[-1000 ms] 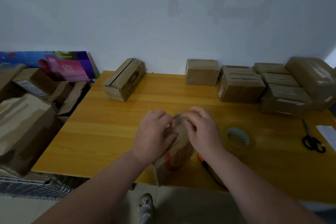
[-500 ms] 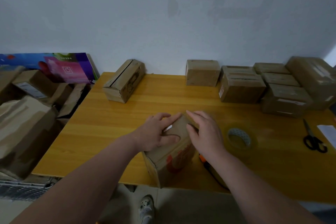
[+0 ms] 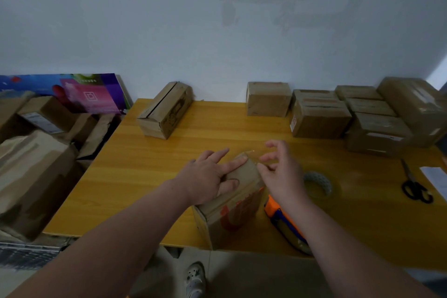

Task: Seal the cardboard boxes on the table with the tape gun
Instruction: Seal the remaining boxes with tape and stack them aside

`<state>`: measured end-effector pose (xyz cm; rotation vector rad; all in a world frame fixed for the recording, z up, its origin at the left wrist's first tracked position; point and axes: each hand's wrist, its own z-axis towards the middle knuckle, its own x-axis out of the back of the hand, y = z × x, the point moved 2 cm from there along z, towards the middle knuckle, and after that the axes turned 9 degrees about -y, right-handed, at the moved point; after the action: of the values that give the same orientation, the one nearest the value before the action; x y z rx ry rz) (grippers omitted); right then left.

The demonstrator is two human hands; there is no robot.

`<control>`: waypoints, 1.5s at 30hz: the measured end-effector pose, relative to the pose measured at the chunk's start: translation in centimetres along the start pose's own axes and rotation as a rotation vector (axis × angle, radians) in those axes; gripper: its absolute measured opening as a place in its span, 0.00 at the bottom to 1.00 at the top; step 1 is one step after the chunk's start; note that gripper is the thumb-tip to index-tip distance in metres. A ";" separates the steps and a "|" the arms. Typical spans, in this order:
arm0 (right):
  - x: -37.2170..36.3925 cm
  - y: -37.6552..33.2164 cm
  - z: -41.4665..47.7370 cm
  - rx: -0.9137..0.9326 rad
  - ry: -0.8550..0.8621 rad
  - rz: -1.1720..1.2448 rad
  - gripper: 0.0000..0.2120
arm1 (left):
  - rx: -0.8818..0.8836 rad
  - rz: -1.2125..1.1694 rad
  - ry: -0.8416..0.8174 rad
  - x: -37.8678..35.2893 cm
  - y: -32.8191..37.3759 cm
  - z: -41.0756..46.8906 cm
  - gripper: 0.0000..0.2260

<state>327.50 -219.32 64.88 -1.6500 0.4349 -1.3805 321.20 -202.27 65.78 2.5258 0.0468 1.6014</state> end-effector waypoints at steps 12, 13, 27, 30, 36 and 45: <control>0.8 1.6 -1.4 -0.133 -0.397 0.127 0.42 | -0.305 0.089 0.537 -1.0 1.3 -1.4 0.16; 0.7 1.9 -1.5 -0.142 -0.460 0.094 0.45 | -0.323 0.069 0.568 -1.3 1.4 -1.6 0.15; -0.4 0.6 -2.2 0.237 -0.440 -0.889 0.51 | -0.297 -0.134 0.561 -2.2 1.6 -2.5 0.16; -1.2 0.1 -3.0 0.300 -0.475 -0.918 0.50 | -0.319 -0.140 0.561 -2.2 1.7 -2.6 0.15; 1.0 -0.4 -1.0 0.240 -0.433 -0.878 0.54 | -0.337 -0.165 0.595 -2.3 1.6 -2.7 0.14; -1.0 -0.9 -0.2 0.214 -0.483 -1.053 0.55 | -0.336 -0.156 0.560 -2.4 1.3 -2.4 0.15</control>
<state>326.73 -218.18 65.02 -2.0181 -0.9621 -1.5507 317.94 -203.59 64.81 1.7318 0.0319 1.9977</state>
